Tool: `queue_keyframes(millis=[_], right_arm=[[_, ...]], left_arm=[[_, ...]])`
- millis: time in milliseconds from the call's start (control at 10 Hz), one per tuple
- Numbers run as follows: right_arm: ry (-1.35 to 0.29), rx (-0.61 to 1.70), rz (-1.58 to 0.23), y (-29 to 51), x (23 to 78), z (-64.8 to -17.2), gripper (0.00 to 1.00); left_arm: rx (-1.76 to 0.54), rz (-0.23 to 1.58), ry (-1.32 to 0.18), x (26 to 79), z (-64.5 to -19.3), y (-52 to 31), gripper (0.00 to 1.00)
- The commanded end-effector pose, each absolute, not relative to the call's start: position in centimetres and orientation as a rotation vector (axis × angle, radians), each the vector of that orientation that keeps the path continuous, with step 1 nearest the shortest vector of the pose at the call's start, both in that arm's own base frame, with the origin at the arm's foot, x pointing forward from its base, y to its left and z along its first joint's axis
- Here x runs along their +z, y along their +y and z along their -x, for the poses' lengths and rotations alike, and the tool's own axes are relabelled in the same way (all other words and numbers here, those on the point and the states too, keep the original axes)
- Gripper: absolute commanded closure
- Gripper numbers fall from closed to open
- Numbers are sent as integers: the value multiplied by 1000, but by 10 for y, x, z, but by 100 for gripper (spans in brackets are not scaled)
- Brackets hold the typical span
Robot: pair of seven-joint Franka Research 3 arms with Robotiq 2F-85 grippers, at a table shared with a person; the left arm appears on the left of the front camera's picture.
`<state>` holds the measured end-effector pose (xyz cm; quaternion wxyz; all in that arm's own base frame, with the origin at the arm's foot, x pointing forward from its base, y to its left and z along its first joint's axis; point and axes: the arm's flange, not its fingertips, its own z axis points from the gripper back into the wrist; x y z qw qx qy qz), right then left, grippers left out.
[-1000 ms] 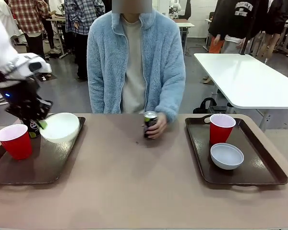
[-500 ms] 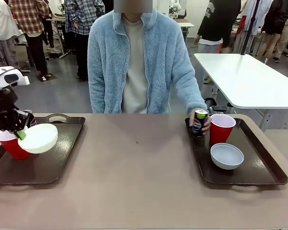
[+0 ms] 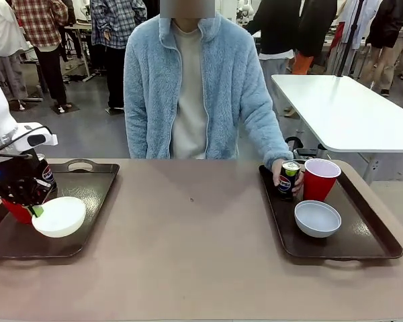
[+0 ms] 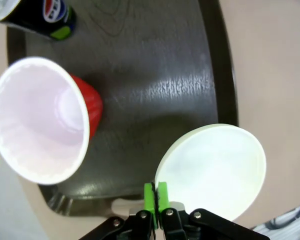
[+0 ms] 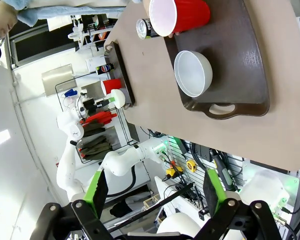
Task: Prepare tableware on both trays.
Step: Pick up a Picnic Bowl from the table and place it on a Handle tray.
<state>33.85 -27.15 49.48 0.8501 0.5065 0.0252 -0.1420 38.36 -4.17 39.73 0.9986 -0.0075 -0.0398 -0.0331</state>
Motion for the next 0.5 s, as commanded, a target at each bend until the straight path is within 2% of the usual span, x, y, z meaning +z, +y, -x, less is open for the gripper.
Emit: queue_keyframes(millis=[0, 400], right_arm=[[48, -315, -1075, -267, 495, -336, 0], [48, -315, -1075, -267, 495, -336, 0]], left_arm=[[-40, -26, -105, 377, -380, -41, 100], [-31, -39, -60, 353, -389, -39, 100]])
